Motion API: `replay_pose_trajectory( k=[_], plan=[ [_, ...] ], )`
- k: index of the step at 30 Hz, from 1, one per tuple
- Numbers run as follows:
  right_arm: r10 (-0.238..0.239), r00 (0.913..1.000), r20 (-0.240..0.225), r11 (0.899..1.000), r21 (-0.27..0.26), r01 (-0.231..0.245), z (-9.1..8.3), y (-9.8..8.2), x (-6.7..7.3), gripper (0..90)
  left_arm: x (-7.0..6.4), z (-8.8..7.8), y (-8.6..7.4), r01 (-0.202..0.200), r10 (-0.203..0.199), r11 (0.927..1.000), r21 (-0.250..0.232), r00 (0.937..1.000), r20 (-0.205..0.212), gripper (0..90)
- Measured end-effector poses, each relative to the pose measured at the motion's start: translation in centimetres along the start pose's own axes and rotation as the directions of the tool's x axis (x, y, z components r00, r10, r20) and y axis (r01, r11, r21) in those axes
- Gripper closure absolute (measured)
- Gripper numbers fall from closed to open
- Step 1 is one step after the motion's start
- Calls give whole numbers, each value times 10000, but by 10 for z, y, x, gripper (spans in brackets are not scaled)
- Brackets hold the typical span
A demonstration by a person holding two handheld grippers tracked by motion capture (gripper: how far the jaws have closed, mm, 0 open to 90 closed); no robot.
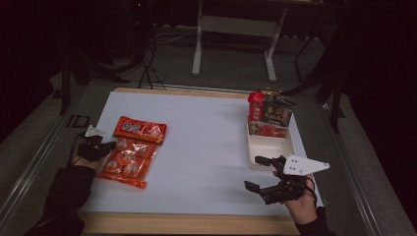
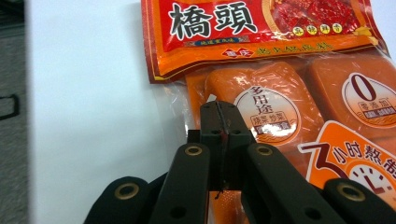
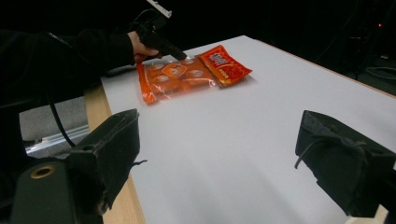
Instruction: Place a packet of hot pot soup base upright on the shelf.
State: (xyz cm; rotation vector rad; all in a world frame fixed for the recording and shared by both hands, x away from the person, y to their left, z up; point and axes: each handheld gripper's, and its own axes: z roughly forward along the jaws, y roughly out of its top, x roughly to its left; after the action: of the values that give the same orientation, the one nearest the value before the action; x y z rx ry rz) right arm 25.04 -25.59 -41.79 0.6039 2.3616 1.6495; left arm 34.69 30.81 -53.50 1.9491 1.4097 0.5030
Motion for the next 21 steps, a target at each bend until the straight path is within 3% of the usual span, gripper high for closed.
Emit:
replay_pose_trajectory(
  k=[3, 11, 21],
  plan=[
    [-14, 10000, 31, 10000, 14, 14, -1, 0, 0, 134, -19, 7, 6, -409, 407, 9992, 38, 9982, 446, 900],
    [-48, 10000, 0, 10000, 34, 48, -1, -1, 0, 134, -44, 16, 11, -810, 806, 9967, -10, 9903, 1130, 900],
    [-17, 10000, -12, 10000, -95, 17, -3, 0, 0, 134, -40, 5, 11, -1003, 1010, 9949, -115, 9854, 1368, 900]
  ],
)
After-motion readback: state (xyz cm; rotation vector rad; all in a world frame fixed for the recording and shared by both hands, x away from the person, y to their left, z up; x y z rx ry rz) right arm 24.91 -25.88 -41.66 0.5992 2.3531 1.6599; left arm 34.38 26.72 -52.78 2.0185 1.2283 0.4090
